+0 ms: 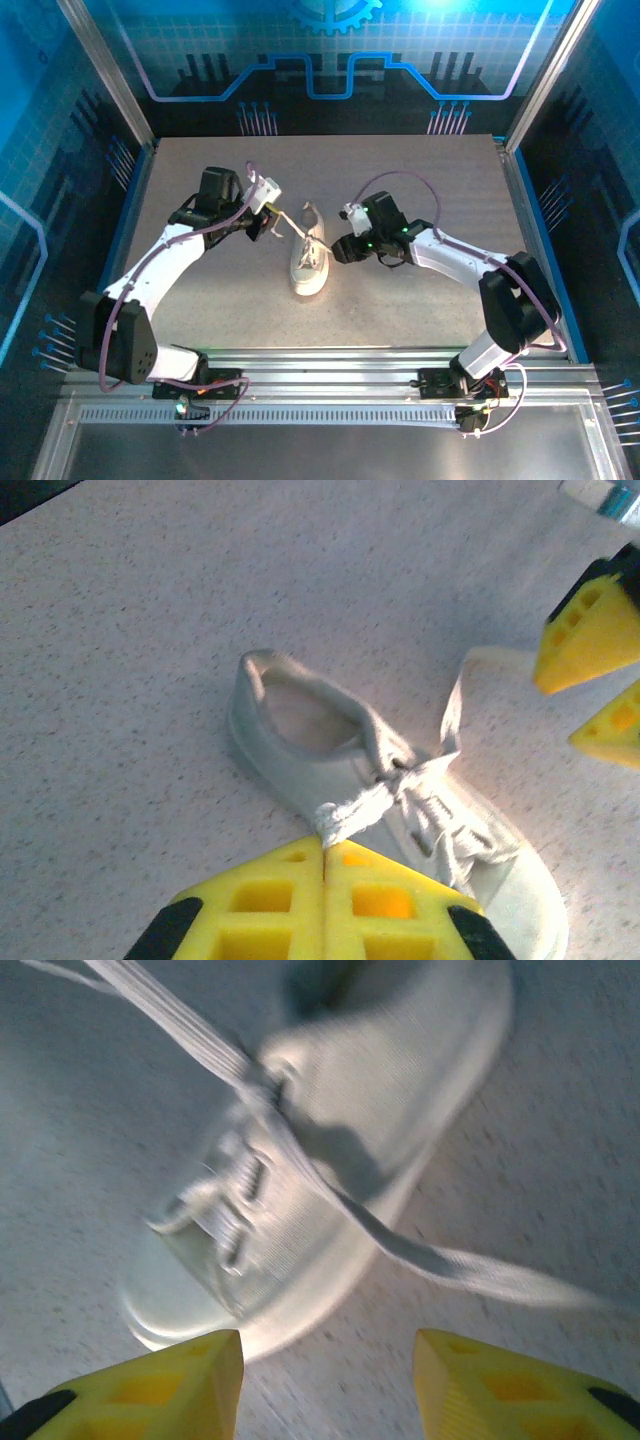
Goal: Tie the shoes
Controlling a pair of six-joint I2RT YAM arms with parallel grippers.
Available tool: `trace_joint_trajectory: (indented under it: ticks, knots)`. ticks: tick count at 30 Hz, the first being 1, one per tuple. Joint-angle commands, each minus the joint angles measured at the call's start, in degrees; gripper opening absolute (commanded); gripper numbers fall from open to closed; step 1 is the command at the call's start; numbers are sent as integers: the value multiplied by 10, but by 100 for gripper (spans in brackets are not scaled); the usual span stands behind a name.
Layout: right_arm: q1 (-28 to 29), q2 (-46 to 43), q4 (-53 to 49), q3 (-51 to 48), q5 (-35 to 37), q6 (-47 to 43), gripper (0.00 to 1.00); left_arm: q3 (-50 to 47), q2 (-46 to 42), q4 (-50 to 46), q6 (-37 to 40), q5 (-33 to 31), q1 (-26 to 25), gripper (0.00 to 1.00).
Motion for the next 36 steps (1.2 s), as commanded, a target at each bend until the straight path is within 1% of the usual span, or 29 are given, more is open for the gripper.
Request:
trace_joint_trajectory:
  ticks: [1,5,9,13,18,19,21,23,26,27,33,34,36]
  knots:
    - [23,12,97,29,-40,-27,48,-8,-18,59,-55,61,-3,0]
    - [36,54,157,57,-69,-51,48,-21,-16,94,-83,82,-3,0]
    - [46,93,158,99,-80,-75,48,-28,-8,118,-112,100,-3,0]
    - [53,114,158,121,-71,-99,47,-31,-5,132,-130,110,-3,0]
    - [55,129,160,138,-67,-107,44,-33,-6,140,-137,116,-3,0]
    - [56,131,162,139,-65,-109,42,-33,-6,141,-136,118,-3,0]
    - [58,135,163,142,-59,-112,34,-33,-6,141,-136,121,-3,0]
    - [60,135,166,142,-45,-113,19,-34,-5,138,-132,121,-3,0]
    - [60,127,172,133,-28,-116,1,-40,-5,137,-125,121,-3,0]
    - [59,123,175,129,-23,-117,0,-42,-6,137,-124,122,-3,0]
    - [60,90,204,90,9,-122,0,-68,-13,150,-114,124,-3,0]
    - [60,86,206,86,13,-124,0,-73,-15,153,-114,125,-3,2]
    - [59,81,205,82,19,-129,0,-80,-20,158,-113,121,-3,24]
